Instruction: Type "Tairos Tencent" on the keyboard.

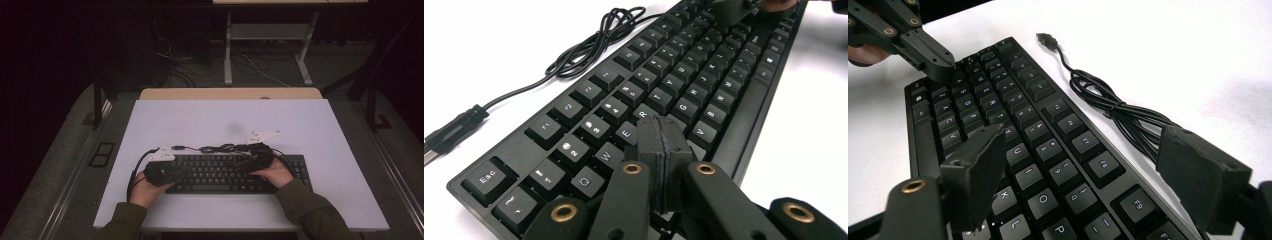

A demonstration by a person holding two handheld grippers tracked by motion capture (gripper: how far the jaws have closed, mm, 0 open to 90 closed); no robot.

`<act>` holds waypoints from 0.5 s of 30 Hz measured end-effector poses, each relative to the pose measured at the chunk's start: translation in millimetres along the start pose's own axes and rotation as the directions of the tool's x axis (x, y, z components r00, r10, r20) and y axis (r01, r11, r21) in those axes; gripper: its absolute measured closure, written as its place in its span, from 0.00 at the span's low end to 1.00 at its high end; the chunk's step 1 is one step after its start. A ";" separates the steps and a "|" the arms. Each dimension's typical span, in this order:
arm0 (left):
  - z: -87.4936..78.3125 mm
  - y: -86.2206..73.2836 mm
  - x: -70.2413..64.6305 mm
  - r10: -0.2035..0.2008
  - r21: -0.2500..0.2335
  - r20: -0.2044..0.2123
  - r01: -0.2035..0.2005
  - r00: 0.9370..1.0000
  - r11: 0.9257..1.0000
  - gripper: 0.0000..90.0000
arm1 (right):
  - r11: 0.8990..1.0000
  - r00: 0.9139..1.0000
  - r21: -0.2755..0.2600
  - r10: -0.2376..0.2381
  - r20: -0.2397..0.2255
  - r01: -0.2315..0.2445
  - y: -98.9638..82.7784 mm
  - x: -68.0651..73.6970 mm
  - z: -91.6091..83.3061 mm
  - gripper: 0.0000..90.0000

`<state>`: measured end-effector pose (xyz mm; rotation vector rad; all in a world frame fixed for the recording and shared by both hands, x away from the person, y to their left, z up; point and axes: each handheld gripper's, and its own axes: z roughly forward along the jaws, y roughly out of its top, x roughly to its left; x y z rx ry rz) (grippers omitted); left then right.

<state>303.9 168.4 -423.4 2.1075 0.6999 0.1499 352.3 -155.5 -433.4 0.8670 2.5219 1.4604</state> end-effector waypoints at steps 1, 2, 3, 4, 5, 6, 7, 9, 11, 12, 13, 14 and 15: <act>-0.2 0.3 -0.9 0.001 0.000 0.003 -0.001 1.000 1.000 0.99 | 1.000 1.000 0.000 0.001 0.000 -0.001 0.0 0.0 0.0 0.22; -0.2 0.8 -1.7 0.006 0.000 0.007 -0.006 1.000 1.000 0.99 | 1.000 1.000 0.000 0.000 0.001 0.000 0.0 0.0 -0.1 0.22; -0.1 1.1 -3.0 0.005 -0.001 0.012 -0.005 1.000 1.000 0.99 | 1.000 1.000 0.001 0.000 0.000 0.000 0.1 0.1 -0.3 0.22; 0.0 1.5 -3.8 0.013 0.002 0.017 -0.013 1.000 1.000 0.99 | 1.000 1.000 0.001 0.001 0.001 -0.001 0.1 0.1 -0.3 0.22; 0.3 1.7 -5.0 0.013 0.002 0.020 -0.013 1.000 1.000 0.99 | 1.000 1.000 0.000 0.002 0.002 -0.002 0.2 0.1 -0.4 0.22; 0.5 2.0 -6.1 0.013 0.003 0.025 -0.013 1.000 1.000 0.99 | 1.000 1.000 -0.001 0.003 0.001 -0.003 0.2 0.1 -0.5 0.22; 0.8 2.2 -6.7 0.019 0.005 0.028 -0.019 0.999 1.000 0.99 | 1.000 1.000 -0.001 0.002 0.001 -0.002 0.2 0.1 -0.6 0.22; 1.4 2.7 -7.9 0.027 0.007 0.034 -0.027 0.999 1.000 0.99 | 1.000 1.000 -0.001 0.003 0.001 -0.003 0.2 -0.1 -0.7 0.22; 1.9 2.8 -9.6 0.022 0.003 0.041 -0.022 0.999 1.000 0.99 | 1.000 1.000 -0.001 0.002 0.001 -0.002 0.2 -0.2 -0.9 0.22; 2.2 2.9 -10.0 0.024 0.002 0.044 -0.024 0.999 1.000 0.99 | 1.000 1.000 -0.001 0.003 0.001 -0.003 0.2 -0.3 -0.9 0.22; 2.3 3.1 -10.5 0.026 0.005 0.045 -0.026 0.999 1.000 0.99 | 1.000 1.000 -0.002 0.003 0.001 -0.003 0.3 -0.4 -1.0 0.22; 2.6 3.1 -11.0 0.028 0.006 0.050 -0.028 0.998 1.000 0.99 | 1.000 1.000 -0.001 0.004 0.001 -0.004 0.3 -0.4 -1.1 0.22; 2.8 3.1 -11.5 0.031 0.007 0.053 -0.031 0.998 0.999 0.99 | 1.000 1.000 -0.001 0.003 0.001 -0.003 0.3 -0.4 -1.1 0.22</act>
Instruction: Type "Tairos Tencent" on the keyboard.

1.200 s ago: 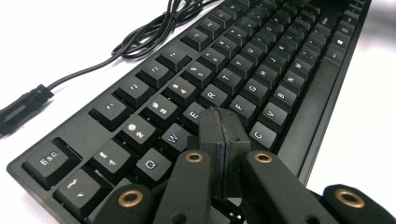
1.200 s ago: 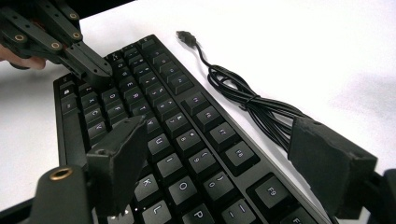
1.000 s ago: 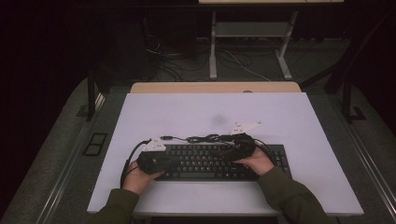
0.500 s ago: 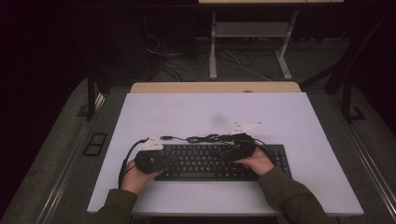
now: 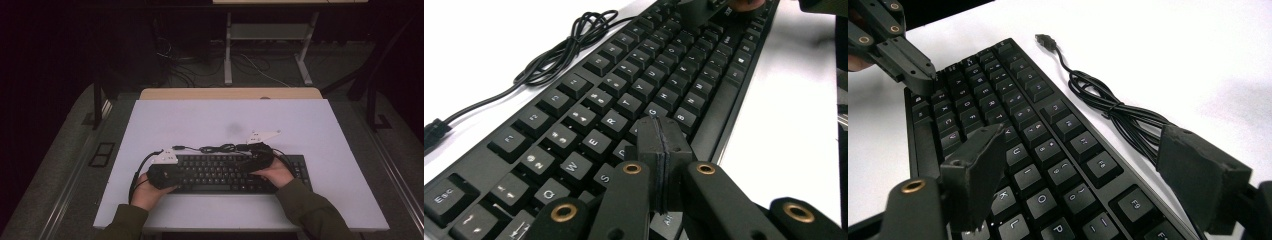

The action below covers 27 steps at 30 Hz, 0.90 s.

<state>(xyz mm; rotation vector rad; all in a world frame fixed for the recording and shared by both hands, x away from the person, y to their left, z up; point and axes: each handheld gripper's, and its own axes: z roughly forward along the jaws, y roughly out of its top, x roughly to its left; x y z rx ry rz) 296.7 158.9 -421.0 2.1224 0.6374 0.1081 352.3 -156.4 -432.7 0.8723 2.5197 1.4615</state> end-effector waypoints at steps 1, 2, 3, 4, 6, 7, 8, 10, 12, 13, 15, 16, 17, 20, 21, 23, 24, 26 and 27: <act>0.6 -0.1 -1.0 -0.004 -0.004 0.003 0.004 1.000 1.000 0.99 | 1.000 1.000 0.000 0.001 0.000 -0.001 0.0 0.0 0.0 0.22; 0.9 0.0 -1.5 -0.001 -0.002 0.006 0.001 1.000 1.000 0.99 | 1.000 1.000 0.000 0.001 0.000 -0.001 -0.1 0.0 0.1 0.22; 1.4 0.2 -2.1 0.002 -0.002 0.010 -0.002 1.000 1.000 0.99 | 1.000 1.000 0.001 0.001 0.000 -0.001 -0.1 0.1 0.1 0.22; 1.7 0.2 -2.6 0.006 0.000 0.014 -0.006 1.000 1.000 0.99 | 1.000 1.000 0.000 0.000 0.000 0.000 -0.1 0.1 0.1 0.22; 2.8 0.6 -3.9 0.011 0.004 0.022 -0.011 1.000 1.000 0.99 | 1.000 1.000 0.000 0.000 0.000 0.000 -0.1 0.1 0.2 0.22; 3.4 0.7 -4.4 0.014 0.004 0.024 -0.014 1.000 1.000 0.99 | 1.000 1.000 0.000 0.000 -0.001 0.000 -0.1 0.1 0.2 0.22; 4.2 0.9 -5.2 0.015 0.006 0.029 -0.015 0.999 1.000 0.99 | 1.000 1.000 0.000 0.001 -0.001 -0.001 -0.1 0.1 0.1 0.22; 5.5 1.1 -6.9 0.016 0.013 0.036 -0.016 0.999 1.000 0.99 | 1.000 1.000 0.000 0.001 -0.001 -0.001 -0.1 0.0 0.1 0.22; 7.0 1.2 -8.0 0.020 0.013 0.043 -0.020 0.999 1.000 0.99 | 1.000 1.000 0.000 0.003 0.000 -0.003 -0.2 -0.4 -0.2 0.22; 7.8 1.3 -8.6 0.023 0.013 0.044 -0.023 0.999 1.000 0.99 | 1.000 1.000 0.000 0.002 0.001 -0.002 -0.1 -0.5 -0.3 0.22; 9.3 1.3 -10.1 0.025 0.019 0.053 -0.027 0.998 0.999 0.99 | 1.000 1.000 0.000 0.002 0.001 -0.002 -0.1 -0.5 -0.3 0.22; 10.3 1.3 -11.0 0.027 0.020 0.057 -0.028 0.998 0.999 0.99 | 1.000 1.000 0.000 0.002 0.000 -0.002 -0.1 -0.3 -0.2 0.22; 11.0 1.4 -11.3 0.035 0.027 0.061 -0.037 0.998 0.999 0.99 | 1.000 1.000 -0.001 0.001 0.000 -0.001 -0.1 -0.3 0.0 0.22; 13.8 1.5 -13.7 0.041 0.038 0.070 -0.044 0.997 0.998 0.99 | 1.000 1.000 0.000 -0.001 0.001 0.001 -0.4 -0.4 0.4 0.22; 14.8 1.6 -13.6 0.050 0.041 0.074 -0.053 0.996 0.998 0.99 | 1.000 1.000 0.000 0.000 0.001 0.000 -0.4 -0.5 0.5 0.22; 16.1 1.2 -14.3 0.048 0.046 0.078 -0.052 0.996 0.998 0.99 | 1.000 1.000 -0.001 -0.001 0.002 0.001 -0.3 -0.6 0.4 0.22; 16.7 1.1 -14.4 0.051 0.048 0.080 -0.055 0.995 0.997 0.99 | 1.000 1.000 -0.001 0.000 0.002 0.000 -0.3 -0.6 0.2 0.22; 17.9 0.7 -15.4 0.048 0.051 0.084 -0.053 0.995 0.997 0.99 | 1.000 1.000 -0.001 0.000 0.001 0.000 -0.3 -0.6 0.1 0.22; 18.3 0.7 -15.5 0.052 0.053 0.086 -0.057 0.995 0.997 0.99 | 1.000 1.000 -0.001 0.000 0.002 0.000 -0.3 -0.6 0.2 0.22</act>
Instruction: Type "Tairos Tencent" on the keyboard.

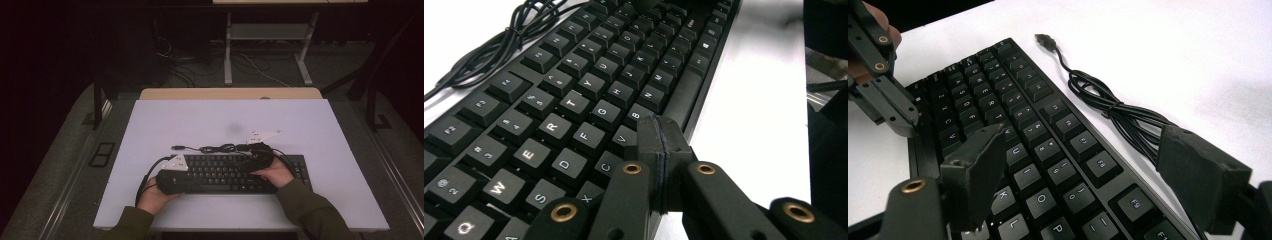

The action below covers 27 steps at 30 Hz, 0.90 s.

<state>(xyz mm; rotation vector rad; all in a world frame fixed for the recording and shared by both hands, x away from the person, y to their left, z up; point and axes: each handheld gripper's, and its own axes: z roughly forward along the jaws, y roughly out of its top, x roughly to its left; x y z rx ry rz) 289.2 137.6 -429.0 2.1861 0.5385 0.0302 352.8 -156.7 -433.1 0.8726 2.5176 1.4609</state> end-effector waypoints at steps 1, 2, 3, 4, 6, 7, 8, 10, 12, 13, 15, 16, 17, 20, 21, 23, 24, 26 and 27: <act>0.4 0.1 -0.3 0.000 0.003 0.002 0.000 1.000 1.000 0.99 | 1.000 1.000 0.000 0.000 0.000 0.000 0.0 -0.1 0.1 0.22; 1.1 -0.1 -0.4 0.002 0.005 0.003 -0.002 1.000 1.000 0.99 | 1.000 1.000 0.000 0.000 0.000 0.000 -0.1 0.0 0.2 0.22; 1.9 -0.2 -0.5 0.004 0.008 0.003 -0.004 1.000 1.000 0.99 | 1.000 1.000 0.000 -0.001 -0.001 0.001 -0.1 0.1 0.3 0.22; 2.7 -0.4 -0.6 0.004 0.012 0.005 -0.004 1.000 1.000 0.99 | 1.000 1.000 0.001 0.000 -0.001 0.000 -0.2 0.2 0.4 0.22; 4.3 -0.7 -1.1 0.005 0.018 0.007 -0.005 1.000 1.000 0.99 | 1.000 1.000 0.002 -0.001 -0.002 0.001 -0.2 0.3 0.5 0.22; 4.9 -0.8 -1.2 0.007 0.021 0.007 -0.007 1.000 1.000 0.99 | 1.000 1.000 0.002 -0.001 -0.002 0.001 -0.2 0.3 0.6 0.22; 5.4 -0.8 -1.4 0.007 0.023 0.007 -0.007 1.000 1.000 0.99 | 1.000 1.000 0.002 -0.001 -0.001 0.001 -0.2 0.4 0.5 0.22; 6.3 -0.8 -1.6 0.009 0.023 0.007 -0.009 1.000 1.000 0.99 | 1.000 1.000 0.002 -0.001 -0.001 0.001 -0.2 0.3 0.5 0.22; 6.7 -1.0 -1.3 0.010 0.027 0.006 -0.011 1.000 1.000 0.99 | 1.000 1.000 0.001 0.001 0.000 -0.001 -0.3 0.1 0.5 0.22; 6.9 -1.1 -1.2 0.010 0.029 0.004 -0.010 1.000 1.000 0.99 | 1.000 1.000 0.001 0.001 0.000 -0.001 -0.3 0.1 0.5 0.22; 8.2 -2.1 -0.6 0.007 0.034 -0.001 -0.007 1.000 0.999 0.99 | 1.000 1.000 0.001 -0.001 -0.001 0.001 -0.2 0.4 0.4 0.22; 9.4 -3.1 -0.1 0.003 0.038 -0.001 -0.003 1.000 0.999 0.99 | 1.000 1.000 0.000 -0.001 -0.001 0.001 -0.1 0.5 0.5 0.22; 10.7 -4.3 0.3 0.002 0.035 0.002 -0.002 1.000 0.999 0.99 | 1.000 1.000 0.000 -0.001 -0.001 0.001 0.0 0.5 0.5 0.22; 10.3 -2.8 -0.9 0.007 0.039 -0.004 -0.007 1.000 0.999 0.99 | 1.000 1.000 -0.001 -0.005 -0.001 0.005 -0.1 0.8 0.9 0.22; 9.4 -2.2 -1.3 0.009 0.035 -0.003 -0.008 1.000 0.999 0.99 | 1.000 1.000 0.002 -0.002 -0.002 0.002 -0.1 1.3 0.8 0.22; 7.2 -1.1 -0.9 0.004 0.022 0.000 -0.004 1.000 1.000 0.99 | 1.000 1.000 0.002 -0.003 -0.002 0.003 0.0 1.2 1.1 0.22; 6.7 -0.9 -0.8 0.002 0.019 -0.001 -0.002 1.000 1.000 0.99 | 1.000 1.000 -0.001 -0.005 -0.003 0.005 0.0 0.8 1.2 0.22; 5.9 -1.0 0.3 0.004 0.018 -0.001 -0.004 1.000 1.000 0.99 | 1.000 1.000 -0.001 -0.004 -0.004 0.004 -0.1 0.6 0.9 0.22; 5.5 -1.1 0.5 0.002 0.017 -0.002 -0.002 1.000 1.000 0.99 | 1.000 1.000 -0.001 0.000 -0.004 0.000 -0.1 0.4 0.7 0.22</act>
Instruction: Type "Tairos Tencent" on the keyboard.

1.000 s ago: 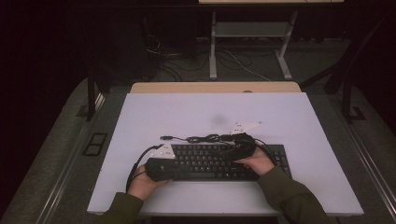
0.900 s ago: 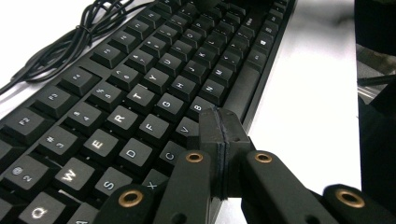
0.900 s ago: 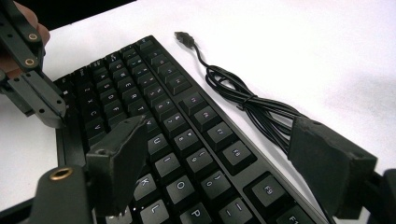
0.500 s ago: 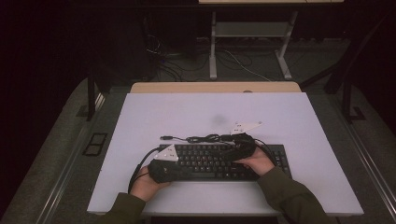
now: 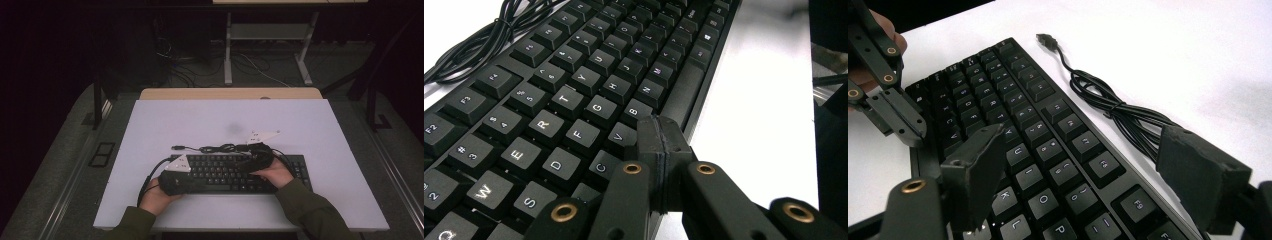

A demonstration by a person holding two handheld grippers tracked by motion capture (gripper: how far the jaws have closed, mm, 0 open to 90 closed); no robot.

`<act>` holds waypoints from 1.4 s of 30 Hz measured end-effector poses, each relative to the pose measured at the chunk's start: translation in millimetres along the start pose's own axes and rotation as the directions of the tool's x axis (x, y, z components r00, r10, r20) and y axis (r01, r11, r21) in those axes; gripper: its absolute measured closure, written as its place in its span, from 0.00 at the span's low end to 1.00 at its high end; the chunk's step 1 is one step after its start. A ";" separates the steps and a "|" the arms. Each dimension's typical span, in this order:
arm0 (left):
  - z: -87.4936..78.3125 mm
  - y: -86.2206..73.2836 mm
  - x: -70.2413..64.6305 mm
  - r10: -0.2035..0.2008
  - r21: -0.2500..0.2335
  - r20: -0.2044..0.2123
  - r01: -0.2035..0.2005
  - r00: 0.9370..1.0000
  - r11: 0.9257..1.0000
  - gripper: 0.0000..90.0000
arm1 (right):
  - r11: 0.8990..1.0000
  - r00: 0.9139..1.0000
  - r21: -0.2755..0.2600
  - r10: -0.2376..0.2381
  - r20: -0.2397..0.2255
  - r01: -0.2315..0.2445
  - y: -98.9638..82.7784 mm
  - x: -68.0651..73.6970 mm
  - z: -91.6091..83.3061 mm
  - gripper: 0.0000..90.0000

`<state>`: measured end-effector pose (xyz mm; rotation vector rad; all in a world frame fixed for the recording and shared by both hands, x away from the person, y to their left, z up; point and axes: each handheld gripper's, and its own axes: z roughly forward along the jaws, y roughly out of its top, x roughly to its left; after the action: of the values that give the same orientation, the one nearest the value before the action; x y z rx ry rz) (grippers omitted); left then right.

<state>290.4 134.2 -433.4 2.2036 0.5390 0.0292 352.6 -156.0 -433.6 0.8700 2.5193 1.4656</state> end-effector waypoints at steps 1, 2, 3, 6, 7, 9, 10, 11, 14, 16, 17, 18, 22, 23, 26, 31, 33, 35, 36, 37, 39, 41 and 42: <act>-0.4 -0.2 0.0 -0.004 -0.005 0.000 0.004 1.000 1.000 0.99 | 1.000 1.000 0.000 0.004 0.001 -0.004 -0.1 -0.3 -0.3 0.22; -1.3 0.0 0.4 0.001 -0.006 -0.003 -0.001 1.000 1.000 0.99 | 1.000 1.000 0.000 0.005 0.002 -0.005 -0.1 -0.5 -0.6 0.22; -2.0 0.1 0.2 -0.002 -0.011 -0.004 0.002 1.000 1.000 0.99 | 1.000 1.000 0.000 0.006 0.002 -0.006 -0.2 -0.5 -0.9 0.22; -3.5 0.9 0.1 -0.002 -0.021 -0.012 0.001 1.000 1.000 0.97 | 1.000 1.000 0.001 0.004 0.001 -0.004 0.1 0.1 -1.1 0.22; -3.7 1.1 0.1 -0.006 -0.025 -0.017 0.005 1.000 1.000 0.94 | 1.000 1.000 0.000 0.003 0.000 -0.003 0.1 0.3 -0.9 0.22; -4.3 1.3 0.1 -0.010 -0.031 -0.026 0.010 1.000 0.999 0.91 | 1.000 1.000 0.001 0.004 -0.003 -0.004 0.0 0.8 -0.5 0.22; -4.5 1.4 0.0 -0.016 -0.039 -0.031 0.015 0.999 0.999 0.88 | 1.000 1.000 0.000 0.002 -0.005 -0.002 -0.2 0.8 -0.1 0.22; -5.0 1.7 0.5 -0.015 -0.044 -0.037 0.014 0.999 0.999 0.85 | 1.000 1.000 -0.001 0.001 -0.005 -0.001 -0.3 0.9 0.2 0.22; -6.6 2.2 1.6 -0.034 -0.058 -0.057 0.031 0.998 0.998 0.75 | 1.000 1.000 0.000 0.003 -0.009 -0.003 -0.5 0.8 0.1 0.22; -7.4 2.2 2.3 -0.043 -0.067 -0.063 0.039 0.997 0.997 0.68 | 1.000 1.000 -0.008 0.009 -0.008 -0.009 -0.2 0.5 -1.0 0.22; -7.6 2.4 2.5 -0.048 -0.071 -0.069 0.043 0.996 0.997 0.65 | 1.000 1.000 -0.012 0.011 -0.007 -0.011 0.2 0.4 -1.7 0.22; -7.3 2.7 2.4 -0.059 -0.079 -0.072 0.054 0.996 0.995 0.61 | 1.000 1.000 -0.013 0.009 -0.004 -0.009 0.6 0.5 -2.5 0.21; -7.1 3.3 3.8 -0.070 -0.089 -0.089 0.062 0.994 0.994 0.48 | 1.000 1.000 -0.017 0.010 0.000 -0.010 -0.1 0.1 -4.1 0.21; -7.1 3.4 4.1 -0.071 -0.093 -0.095 0.062 0.993 0.994 0.45 | 1.000 1.000 -0.015 0.011 -0.001 -0.011 -0.5 0.1 -4.4 0.21; -7.3 4.0 4.5 -0.078 -0.106 -0.105 0.067 0.991 0.992 0.38 | 1.000 1.000 -0.013 0.014 -0.001 -0.014 -1.6 0.4 -5.5 0.21; -6.3 3.9 5.6 -0.083 -0.113 -0.116 0.070 0.990 0.991 0.34 | 1.000 1.000 -0.020 0.017 -0.007 -0.018 -2.5 1.3 -9.9 0.21; -6.6 4.0 5.9 -0.083 -0.112 -0.118 0.070 0.990 0.991 0.34 | 1.000 1.000 -0.024 0.020 -0.006 -0.020 -2.7 1.4 -11.9 0.21; -6.9 4.1 6.2 -0.083 -0.112 -0.119 0.070 0.989 0.991 0.33 | 0.999 1.000 -0.031 0.025 -0.008 -0.025 -2.8 1.4 -13.8 0.21; -7.1 4.1 6.3 -0.083 -0.112 -0.120 0.070 0.989 0.991 0.33 | 0.999 1.000 -0.030 0.025 -0.009 -0.025 -2.9 1.1 -14.6 0.21; -7.2 4.1 6.6 -0.082 -0.112 -0.120 0.069 0.989 0.991 0.32 | 0.999 1.000 -0.031 0.027 -0.010 -0.027 -3.2 1.2 -15.2 0.21; -7.4 4.0 6.7 -0.083 -0.115 -0.121 0.069 0.989 0.991 0.32 | 0.999 1.000 -0.034 0.024 -0.012 -0.025 -4.2 1.3 -16.5 0.21; -8.0 4.0 6.7 -0.080 -0.116 -0.122 0.066 0.989 0.991 0.32 | 0.999 1.000 -0.034 0.027 -0.013 -0.027 -5.9 2.1 -18.7 0.21; -8.3 4.0 6.7 -0.080 -0.116 -0.122 0.066 0.989 0.991 0.32 | 0.999 1.000 -0.033 0.024 -0.013 -0.024 -6.8 2.4 -19.9 0.21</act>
<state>296.3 140.8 -426.1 2.0815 0.6724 0.1579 340.6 -172.6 -428.2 0.8914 2.4947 1.5205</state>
